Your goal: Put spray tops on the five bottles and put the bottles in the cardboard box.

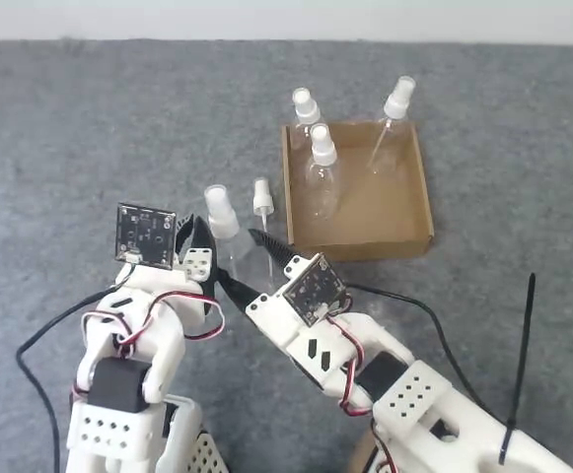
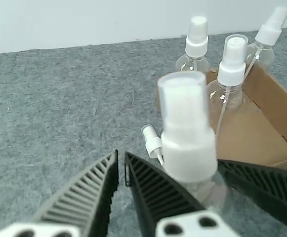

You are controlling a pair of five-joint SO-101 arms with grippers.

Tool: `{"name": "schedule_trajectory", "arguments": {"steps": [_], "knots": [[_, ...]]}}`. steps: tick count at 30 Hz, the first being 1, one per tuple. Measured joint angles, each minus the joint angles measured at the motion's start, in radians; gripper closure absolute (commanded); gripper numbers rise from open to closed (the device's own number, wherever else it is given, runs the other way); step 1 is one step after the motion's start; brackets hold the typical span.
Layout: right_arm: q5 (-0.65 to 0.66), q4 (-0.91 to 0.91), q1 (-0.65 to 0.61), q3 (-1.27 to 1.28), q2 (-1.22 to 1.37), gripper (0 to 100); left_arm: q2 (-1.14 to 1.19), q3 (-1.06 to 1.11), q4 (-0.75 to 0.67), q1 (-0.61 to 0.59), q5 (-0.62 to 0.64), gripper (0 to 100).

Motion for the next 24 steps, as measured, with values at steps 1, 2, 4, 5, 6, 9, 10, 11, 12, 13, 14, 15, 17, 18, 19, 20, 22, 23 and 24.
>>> {"name": "schedule_trajectory", "arguments": {"steps": [1,2,4,5,6,9,10,11,12,13,14,15,17,18,19,20,22,23,24], "knots": [[0.000,0.000,0.006,0.000,0.000,99.3,0.000,0.000,0.000,0.000,0.000,98],[0.000,0.000,0.014,0.000,0.000,99.3,0.000,0.002,0.000,0.000,0.000,97],[0.000,0.000,0.055,-0.002,0.000,99.3,0.009,0.002,0.000,0.002,-0.006,94],[0.000,0.000,0.087,-0.003,0.000,99.3,0.009,0.002,0.000,0.002,-0.006,92],[0.000,0.000,0.121,-0.005,0.000,99.3,0.009,0.002,0.000,0.002,-0.006,89],[0.000,0.012,0.216,-0.029,0.000,99.3,0.009,0.002,0.000,0.002,-0.006,83],[0.000,0.035,0.244,-0.048,0.000,99.3,0.009,0.002,0.000,0.002,-0.006,83],[-0.011,0.064,0.265,-0.071,0.000,99.3,0.009,0.002,0.000,0.002,-0.006,83],[-0.029,0.095,0.282,-0.092,0.000,99.3,0.009,0.002,0.000,0.002,-0.006,82],[-0.051,0.129,0.296,-0.120,0.000,99.3,0.009,0.002,0.000,0.002,-0.006,82],[-0.071,0.164,0.311,-0.149,0.000,99.3,0.009,0.002,0.000,0.002,-0.006,82],[-0.084,0.196,0.325,-0.183,0.000,99.3,0.009,0.002,0.000,0.003,-0.006,82],[-0.095,0.258,0.345,-0.256,0.000,99.3,0.009,0.002,0.000,0.006,-0.006,79],[-0.097,0.290,0.347,-0.295,0.000,99.3,0.009,0.002,0.000,0.006,-0.006,77],[-0.100,0.321,0.345,-0.333,0.002,99.3,0.009,0.002,0.000,0.006,-0.006,74],[-0.100,0.347,0.341,-0.370,0.011,99.3,0.009,0.002,0.000,0.011,-0.006,72],[-0.103,0.388,0.344,-0.448,0.054,99.3,0.009,0.002,0.000,0.041,-0.006,69],[-0.106,0.404,0.350,-0.485,0.083,99.3,0.009,0.002,0.002,0.060,-0.006,69],[-0.106,0.416,0.354,-0.517,0.117,99.3,0.009,0.002,0.008,0.084,-0.006,69]]}}
